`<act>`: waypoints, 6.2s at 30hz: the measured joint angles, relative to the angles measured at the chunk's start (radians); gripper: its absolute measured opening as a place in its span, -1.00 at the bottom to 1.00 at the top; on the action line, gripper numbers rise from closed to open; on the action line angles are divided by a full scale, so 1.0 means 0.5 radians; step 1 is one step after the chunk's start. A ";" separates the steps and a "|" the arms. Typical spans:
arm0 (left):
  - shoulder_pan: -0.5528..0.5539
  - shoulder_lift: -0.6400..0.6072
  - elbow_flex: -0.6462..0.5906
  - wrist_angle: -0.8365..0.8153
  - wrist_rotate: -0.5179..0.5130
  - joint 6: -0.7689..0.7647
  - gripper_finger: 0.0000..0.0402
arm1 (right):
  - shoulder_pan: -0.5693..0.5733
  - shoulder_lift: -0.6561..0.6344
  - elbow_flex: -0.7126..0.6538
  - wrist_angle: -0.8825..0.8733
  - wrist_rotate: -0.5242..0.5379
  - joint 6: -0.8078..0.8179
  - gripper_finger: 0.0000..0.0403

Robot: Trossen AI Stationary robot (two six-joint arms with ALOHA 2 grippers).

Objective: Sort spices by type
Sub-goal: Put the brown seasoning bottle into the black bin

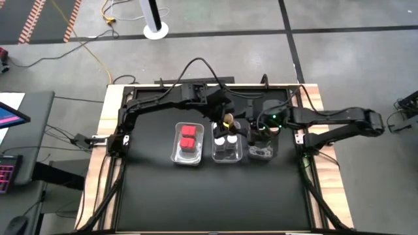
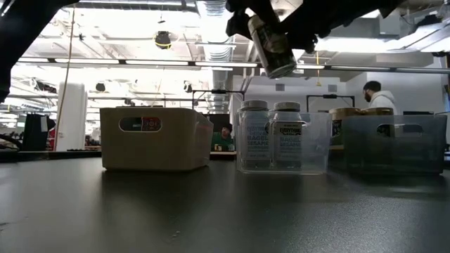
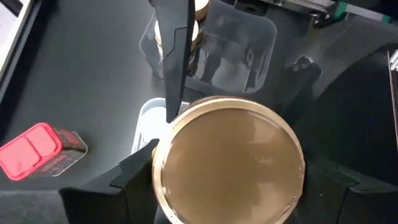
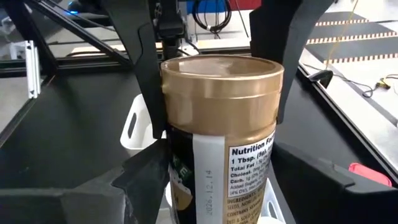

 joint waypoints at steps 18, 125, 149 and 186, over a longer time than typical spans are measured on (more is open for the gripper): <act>0.002 -0.003 -0.007 -0.061 -0.004 0.015 0.35 | -0.050 0.137 -0.002 0.143 -0.141 -0.051 0.50; -0.019 -0.216 -0.276 0.657 -0.169 0.130 0.77 | -0.143 -0.856 -0.003 -0.924 0.150 0.499 0.53; -0.017 -0.302 -0.912 1.831 -0.205 -0.220 0.77 | 0.556 -1.414 -0.136 -1.289 0.921 0.710 0.51; -0.120 0.063 -0.939 2.703 0.021 -0.300 0.77 | 0.549 -1.570 -0.568 -0.004 0.645 0.113 0.55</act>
